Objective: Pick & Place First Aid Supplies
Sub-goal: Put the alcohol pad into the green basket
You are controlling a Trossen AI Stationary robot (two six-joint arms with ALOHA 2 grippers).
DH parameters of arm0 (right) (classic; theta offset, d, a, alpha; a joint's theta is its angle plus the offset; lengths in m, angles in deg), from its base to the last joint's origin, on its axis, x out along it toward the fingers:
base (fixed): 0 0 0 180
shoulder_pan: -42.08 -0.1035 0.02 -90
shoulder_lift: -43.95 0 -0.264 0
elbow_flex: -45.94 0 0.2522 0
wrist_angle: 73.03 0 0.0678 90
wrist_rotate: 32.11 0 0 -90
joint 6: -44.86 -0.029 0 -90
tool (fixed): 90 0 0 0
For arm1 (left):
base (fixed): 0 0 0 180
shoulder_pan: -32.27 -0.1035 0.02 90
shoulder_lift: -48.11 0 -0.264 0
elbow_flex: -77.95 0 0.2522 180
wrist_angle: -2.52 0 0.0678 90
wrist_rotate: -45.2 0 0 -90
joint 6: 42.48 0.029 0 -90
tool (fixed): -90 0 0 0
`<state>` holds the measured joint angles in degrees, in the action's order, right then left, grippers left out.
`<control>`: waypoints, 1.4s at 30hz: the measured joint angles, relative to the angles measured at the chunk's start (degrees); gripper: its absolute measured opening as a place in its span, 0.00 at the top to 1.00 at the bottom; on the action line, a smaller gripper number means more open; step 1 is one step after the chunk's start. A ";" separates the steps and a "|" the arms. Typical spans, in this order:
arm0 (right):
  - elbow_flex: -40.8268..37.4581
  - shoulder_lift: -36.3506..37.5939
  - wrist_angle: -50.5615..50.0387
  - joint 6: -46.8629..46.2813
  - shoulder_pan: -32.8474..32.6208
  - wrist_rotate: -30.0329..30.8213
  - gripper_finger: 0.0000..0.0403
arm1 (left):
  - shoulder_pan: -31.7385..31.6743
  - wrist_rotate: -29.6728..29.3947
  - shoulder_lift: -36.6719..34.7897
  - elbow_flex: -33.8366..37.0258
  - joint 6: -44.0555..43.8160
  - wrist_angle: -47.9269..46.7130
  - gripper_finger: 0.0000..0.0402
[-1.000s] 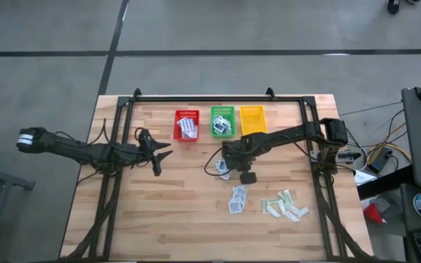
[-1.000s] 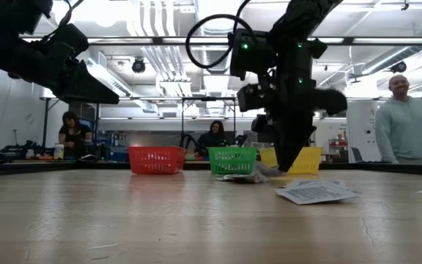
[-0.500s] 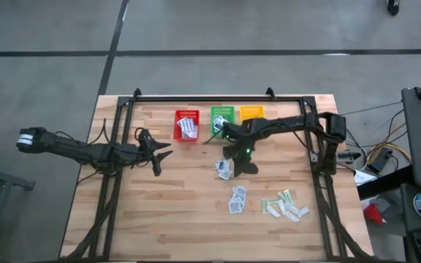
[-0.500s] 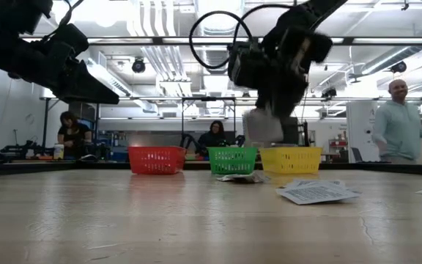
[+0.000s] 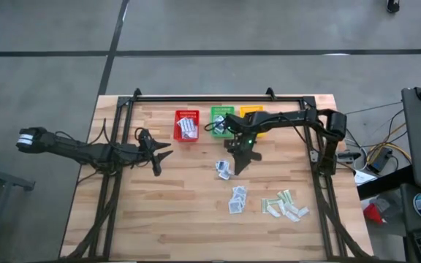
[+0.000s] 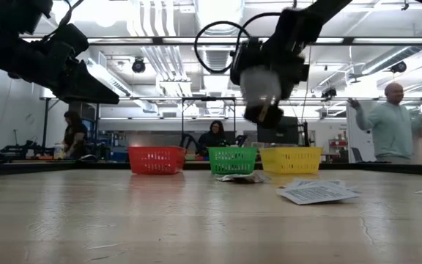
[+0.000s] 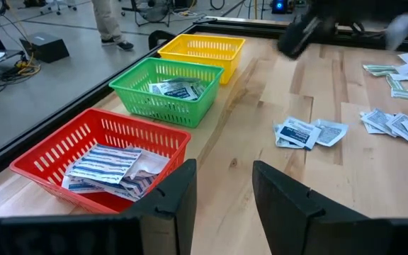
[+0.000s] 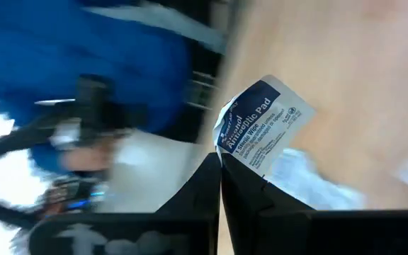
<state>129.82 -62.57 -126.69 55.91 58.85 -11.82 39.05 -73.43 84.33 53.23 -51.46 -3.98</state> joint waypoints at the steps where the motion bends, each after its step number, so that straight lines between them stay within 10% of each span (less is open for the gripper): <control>1: 0.08 0.00 -0.01 -1.41 -0.17 5.93 0.98 | -0.01 0.00 -0.01 0.00 0.00 0.00 0.67; 6: 1.85 0.00 -0.37 -4.84 -1.61 41.17 0.98 | 0.00 0.01 0.00 0.00 0.12 0.00 0.67; 12: 8.94 0.00 -1.18 1.24 -3.37 68.01 0.98 | -0.01 -0.01 0.01 0.00 0.03 0.00 0.67; 22: 21.68 -0.04 -2.58 17.51 0.57 77.59 0.98 | 0.00 0.01 0.00 0.00 -0.29 0.00 0.67; 42: 21.27 -8.75 -4.16 17.09 6.30 71.19 0.98 | -0.01 -0.01 0.01 0.00 -0.05 0.00 0.67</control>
<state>151.08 -71.32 -130.85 73.00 65.15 59.37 39.04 -73.44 84.34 53.23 -51.52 -3.98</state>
